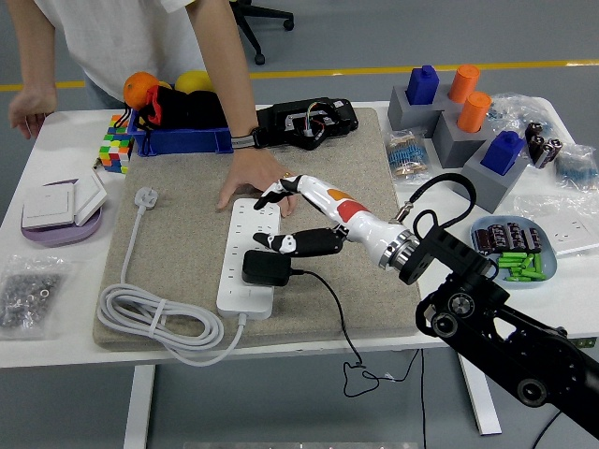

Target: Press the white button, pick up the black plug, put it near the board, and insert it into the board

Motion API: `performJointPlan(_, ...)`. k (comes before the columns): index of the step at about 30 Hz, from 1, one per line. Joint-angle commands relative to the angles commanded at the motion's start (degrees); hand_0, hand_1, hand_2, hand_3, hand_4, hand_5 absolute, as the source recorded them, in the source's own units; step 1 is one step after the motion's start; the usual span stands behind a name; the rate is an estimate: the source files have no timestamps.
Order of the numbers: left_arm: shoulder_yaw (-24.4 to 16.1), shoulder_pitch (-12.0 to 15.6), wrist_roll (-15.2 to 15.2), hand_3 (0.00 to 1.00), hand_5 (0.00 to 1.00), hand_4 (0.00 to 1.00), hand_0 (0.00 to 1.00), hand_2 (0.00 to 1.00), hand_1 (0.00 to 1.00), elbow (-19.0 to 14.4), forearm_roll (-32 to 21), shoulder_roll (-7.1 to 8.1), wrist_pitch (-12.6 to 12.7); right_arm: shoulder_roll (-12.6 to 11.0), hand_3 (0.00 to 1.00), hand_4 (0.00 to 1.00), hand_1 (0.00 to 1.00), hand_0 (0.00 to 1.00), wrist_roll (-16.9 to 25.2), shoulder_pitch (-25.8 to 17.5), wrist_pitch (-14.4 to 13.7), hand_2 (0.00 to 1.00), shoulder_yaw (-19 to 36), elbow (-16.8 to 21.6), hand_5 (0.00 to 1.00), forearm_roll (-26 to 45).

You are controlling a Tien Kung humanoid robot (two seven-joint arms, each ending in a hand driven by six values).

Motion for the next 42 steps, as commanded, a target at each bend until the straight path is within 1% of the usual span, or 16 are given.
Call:
performJointPlan(3,0.2,0.0,0.0,0.687,0.376,0.524,0.623,0.631,0.625,0.0,0.2,0.00,-0.1,-1.0,0.628,0.829,0.727,0.810,1.1,-2.1,-0.8,0.690,3.8,0.5,0.399,-0.4)
performJointPlan(4,0.3,0.0,0.0,0.687,0.376,0.525,0.625,0.631,0.625,0.0,0.1,0.00,-0.2,-1.1,0.652,0.838,0.759,0.852,1.4,-2.9,-0.9,0.703,5.1,0.6,0.398,-0.2)
performJointPlan(8,0.2,0.0,-0.1,0.687,0.376,0.525,0.625,0.631,0.625,0.0,0.4,0.01,-0.2,-0.4,0.652,0.838,0.759,0.852,3.4,-6.6,-1.8,0.703,10.2,0.8,0.398,0.7)
performJointPlan(10,0.4,-0.1,-0.3,0.687,0.376,0.525,0.625,0.631,0.625,0.0,0.4,0.05,-0.2,-0.6,0.652,0.838,0.759,0.852,4.3,-8.1,-2.3,0.703,12.1,1.2,0.398,0.9)
performJointPlan(11,0.4,-0.1,-0.3,0.687,0.375,0.525,0.623,0.631,0.625,0.0,0.5,0.08,-0.2,-0.9,0.692,0.853,0.793,0.870,4.8,-8.8,-2.5,0.742,13.1,1.4,0.403,0.9)
performJointPlan(16,0.5,-0.3,-0.7,0.687,0.375,0.525,0.623,0.631,0.625,0.0,0.5,0.17,-0.2,-2.7,0.692,0.853,0.793,0.870,5.3,-11.2,-2.5,0.742,16.6,2.6,0.403,1.3)
performJointPlan(17,0.6,-0.4,-0.7,0.687,0.376,0.527,0.623,0.631,0.625,0.0,0.5,0.17,-0.2,-3.0,0.713,0.866,0.811,0.880,5.3,-11.6,-2.5,0.759,17.3,2.9,0.412,1.2)
performJointPlan(21,0.5,-0.5,-0.7,0.687,0.376,0.527,0.623,0.631,0.625,0.0,0.8,0.17,-0.2,-4.4,0.713,0.866,0.811,0.880,5.6,-14.1,-2.6,0.759,21.1,3.7,0.412,0.7)
performJointPlan(26,0.4,-0.6,-0.8,0.687,0.375,0.526,0.624,0.631,0.626,0.0,1.4,0.29,-0.3,-5.0,0.709,0.870,0.808,0.883,5.8,-17.8,-2.6,0.761,26.3,3.6,0.397,0.4)
performJointPlan(28,0.6,-0.7,-0.9,0.687,0.375,0.526,0.624,0.631,0.626,0.0,1.5,0.34,-0.4,-4.9,0.709,0.870,0.808,0.883,5.9,-19.4,-2.7,0.761,28.4,3.5,0.397,0.3)
performJointPlan(29,0.8,-0.8,-0.9,0.687,0.372,0.527,0.624,0.631,0.626,0.0,1.6,0.37,-0.4,-4.7,0.743,0.910,0.823,0.888,5.8,-20.2,-2.7,0.772,29.7,3.5,0.452,0.1)
performJointPlan(34,2.2,-1.3,-1.1,0.687,0.372,0.527,0.624,0.631,0.626,0.0,1.2,0.58,-0.7,-3.3,0.743,0.910,0.823,0.888,5.5,-22.6,-2.7,0.772,34.6,3.8,0.452,-0.3)
performJointPlan(35,2.6,-1.4,-1.1,0.688,0.373,0.528,0.624,0.631,0.627,0.0,1.1,0.63,-0.7,-2.8,0.746,0.918,0.833,0.892,5.6,-23.0,-2.7,0.779,35.7,4.1,0.469,-0.1)
performJointPlan(37,3.2,-1.5,-1.2,0.688,0.373,0.528,0.624,0.631,0.627,0.0,0.9,0.77,-0.8,-1.6,0.746,0.918,0.833,0.892,6.0,-23.9,-2.8,0.779,38.0,4.6,0.469,0.2)
performJointPlan(40,3.2,-1.6,-1.2,0.688,0.373,0.528,0.624,0.631,0.627,0.0,1.6,1.00,-0.9,-0.5,0.746,0.918,0.833,0.892,6.5,-25.0,-3.0,0.779,40.5,5.4,0.469,0.5)
performJointPlan(42,3.2,-1.5,-1.2,0.686,0.372,0.529,0.625,0.630,0.627,0.0,1.8,1.10,-0.9,-0.2,0.744,0.915,0.833,0.891,6.8,-25.6,-3.1,0.782,41.6,5.8,0.463,0.5)
